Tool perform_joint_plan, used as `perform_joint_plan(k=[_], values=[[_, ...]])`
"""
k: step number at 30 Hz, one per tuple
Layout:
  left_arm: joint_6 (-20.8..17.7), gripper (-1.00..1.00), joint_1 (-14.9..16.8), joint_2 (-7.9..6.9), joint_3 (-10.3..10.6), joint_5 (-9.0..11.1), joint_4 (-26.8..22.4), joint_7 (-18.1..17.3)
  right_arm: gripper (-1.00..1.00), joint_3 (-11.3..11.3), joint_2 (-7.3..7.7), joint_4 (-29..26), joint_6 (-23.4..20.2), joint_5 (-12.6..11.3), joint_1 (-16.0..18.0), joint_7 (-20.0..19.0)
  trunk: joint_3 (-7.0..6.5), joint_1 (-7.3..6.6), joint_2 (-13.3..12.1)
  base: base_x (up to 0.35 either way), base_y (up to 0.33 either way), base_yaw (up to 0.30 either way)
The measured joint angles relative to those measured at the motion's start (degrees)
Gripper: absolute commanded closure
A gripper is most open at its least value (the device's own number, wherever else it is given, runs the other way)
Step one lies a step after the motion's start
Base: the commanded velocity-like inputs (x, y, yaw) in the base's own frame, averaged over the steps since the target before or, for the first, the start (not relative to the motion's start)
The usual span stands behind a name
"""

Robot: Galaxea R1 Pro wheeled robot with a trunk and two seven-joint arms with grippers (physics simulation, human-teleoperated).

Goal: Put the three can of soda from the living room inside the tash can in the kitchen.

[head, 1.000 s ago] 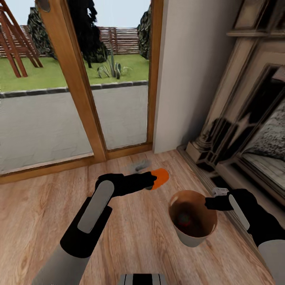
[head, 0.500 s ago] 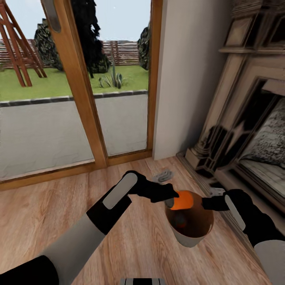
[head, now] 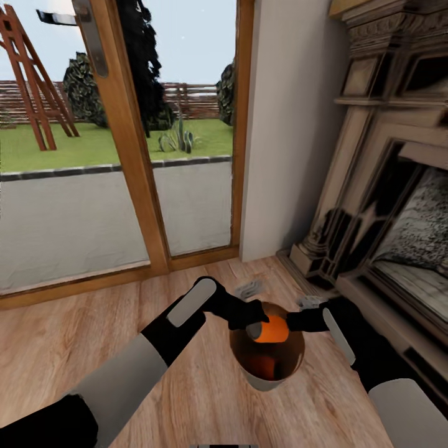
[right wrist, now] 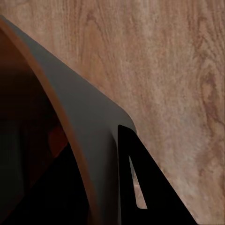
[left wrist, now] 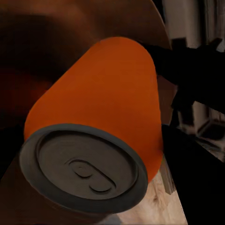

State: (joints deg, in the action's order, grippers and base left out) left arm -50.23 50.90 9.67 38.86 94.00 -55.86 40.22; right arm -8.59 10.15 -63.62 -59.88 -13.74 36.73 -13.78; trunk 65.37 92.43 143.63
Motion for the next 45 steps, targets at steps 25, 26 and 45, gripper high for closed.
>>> perform_joint_plan(k=[25,26,45], values=[[2.24,-1.00,-12.68,-9.62,-14.39,-3.61,-31.53,4.46,1.00,0.53,-0.82,0.59,0.00,0.28,0.00,0.17,-2.22,-0.26,-0.13,0.000,0.000,0.000],[2.13,-1.00,-14.81,-10.62,-18.08,-3.81,-33.19,5.12,1.00,0.46,-0.82,0.60,0.02,0.50,0.00,0.25,-2.44,-0.29,-0.14,0.000,0.000,0.000],[17.56,-1.00,-48.49,-17.12,-40.59,-27.86,-29.50,-3.23,1.00,-5.85,-4.41,2.20,-0.06,-0.12,-0.01,4.27,-4.36,-0.54,-0.28,0.000,0.000,0.202]])
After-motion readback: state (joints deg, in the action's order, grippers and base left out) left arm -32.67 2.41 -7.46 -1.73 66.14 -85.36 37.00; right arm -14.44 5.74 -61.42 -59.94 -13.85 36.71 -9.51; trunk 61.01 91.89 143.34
